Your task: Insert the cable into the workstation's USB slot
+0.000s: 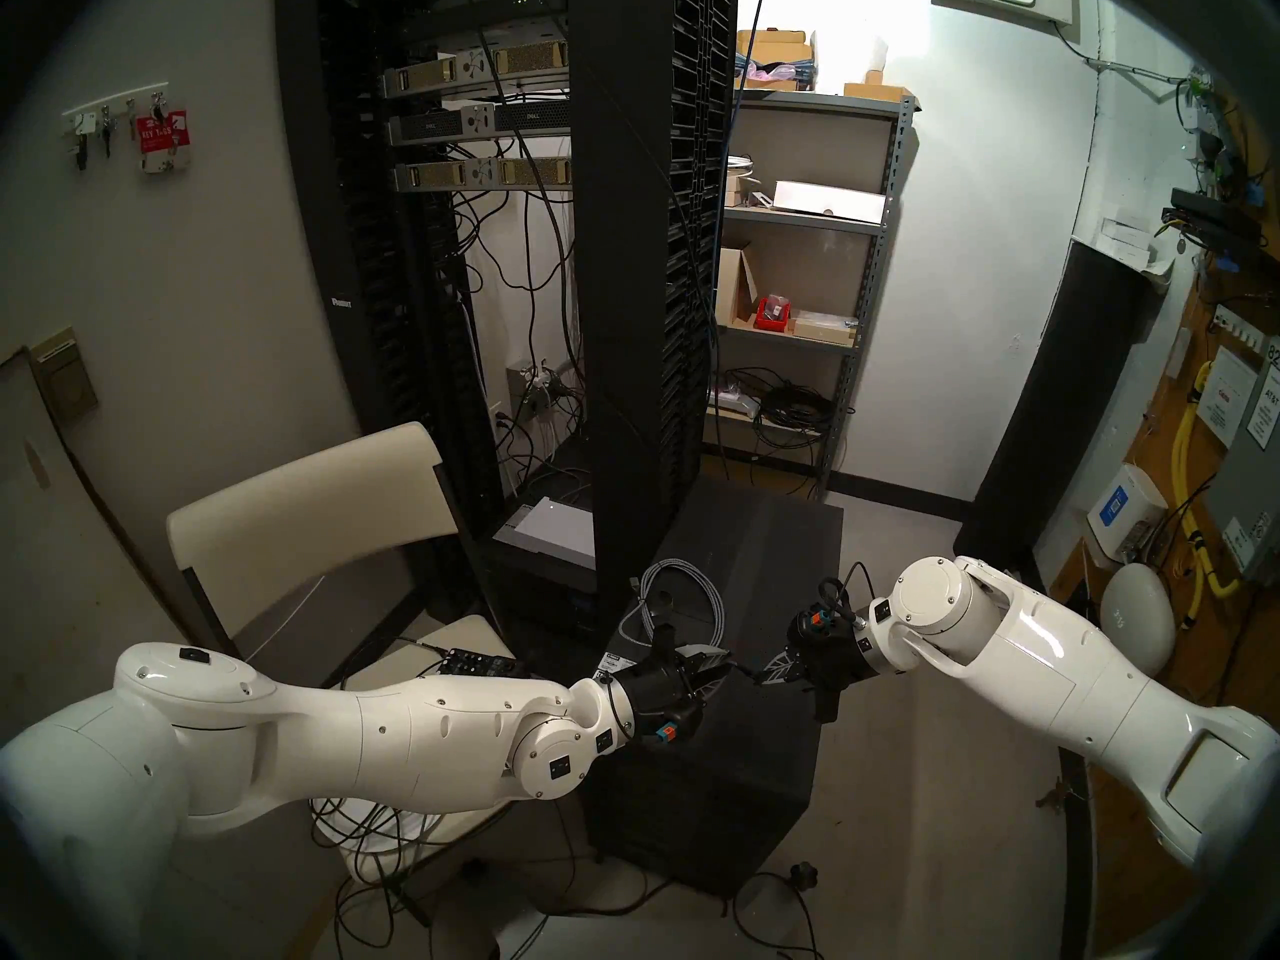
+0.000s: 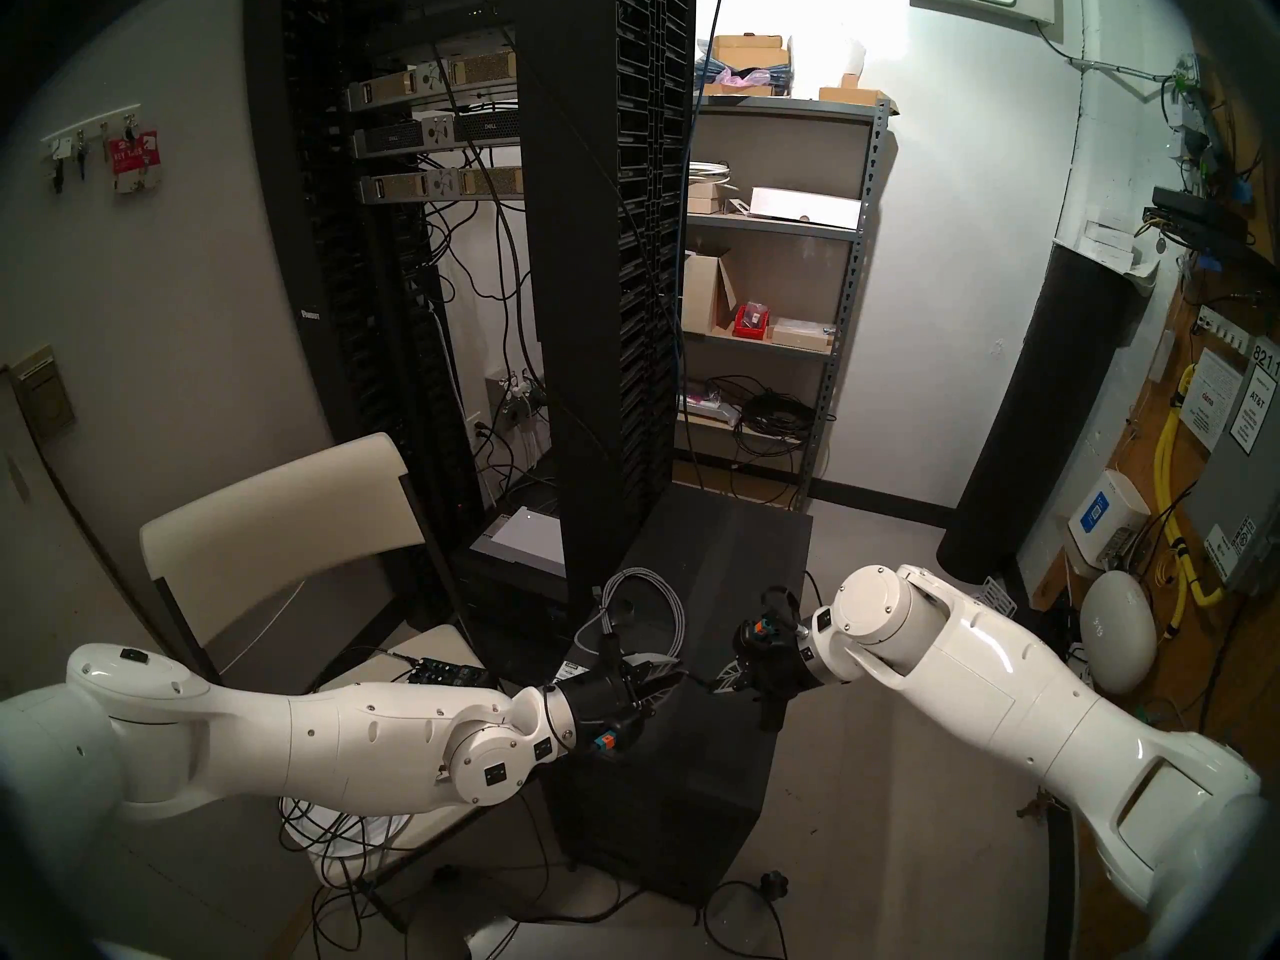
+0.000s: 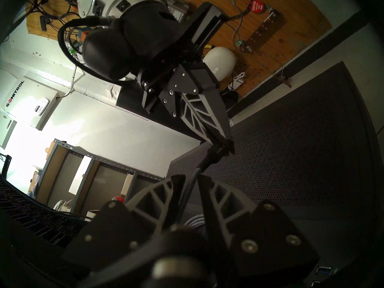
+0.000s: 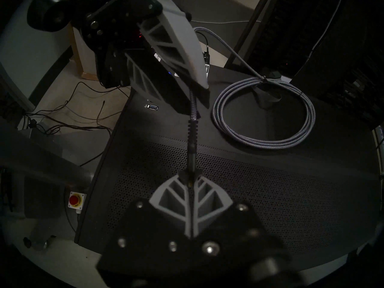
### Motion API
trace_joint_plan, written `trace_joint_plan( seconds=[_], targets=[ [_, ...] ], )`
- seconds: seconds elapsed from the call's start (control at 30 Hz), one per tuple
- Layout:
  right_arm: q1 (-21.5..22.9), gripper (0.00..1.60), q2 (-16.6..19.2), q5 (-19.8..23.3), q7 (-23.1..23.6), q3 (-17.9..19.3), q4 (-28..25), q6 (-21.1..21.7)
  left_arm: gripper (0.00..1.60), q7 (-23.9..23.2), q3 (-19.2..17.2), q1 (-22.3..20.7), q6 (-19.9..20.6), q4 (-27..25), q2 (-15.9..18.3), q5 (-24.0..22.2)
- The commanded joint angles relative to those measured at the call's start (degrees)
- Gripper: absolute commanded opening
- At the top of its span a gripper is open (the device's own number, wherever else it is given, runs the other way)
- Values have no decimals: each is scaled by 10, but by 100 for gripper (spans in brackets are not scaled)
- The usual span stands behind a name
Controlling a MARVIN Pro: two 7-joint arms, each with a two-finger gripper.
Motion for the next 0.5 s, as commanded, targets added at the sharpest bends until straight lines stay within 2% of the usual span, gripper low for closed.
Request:
trace_joint_plan(
  seconds=[0.0, 0.07, 0.1, 0.17, 0.23, 0.3, 0.33, 0.47],
  targets=[
    [4, 0, -3, -2, -6, 5, -13, -4, 58, 3, -8, -2, -5, 14, -14, -6],
    [4, 0, -3, -3, -7, 6, -14, -4, 55, 4, -8, -1, -5, 15, -14, -6],
    [5, 0, -1, -4, -6, 8, -21, 0, 46, 5, -7, 0, -6, 19, -15, -5],
    [4, 0, 1, -5, -9, 9, -24, 1, 46, 5, -6, 0, -7, 21, -15, -5],
    [3, 0, 4, -6, -13, 12, -30, 5, 15, 8, -5, 1, -9, 23, -15, -3],
    [2, 0, 5, -6, -14, 13, -31, 5, 10, 9, -5, 1, -10, 22, -13, -3],
    [0, 0, 8, -6, -18, 16, -34, 5, 0, 11, -4, 2, -14, 23, -11, -2],
    [-2, 0, 12, -5, -23, 18, -37, 6, 0, 16, -1, 4, -27, 32, -12, 0]
  ],
)
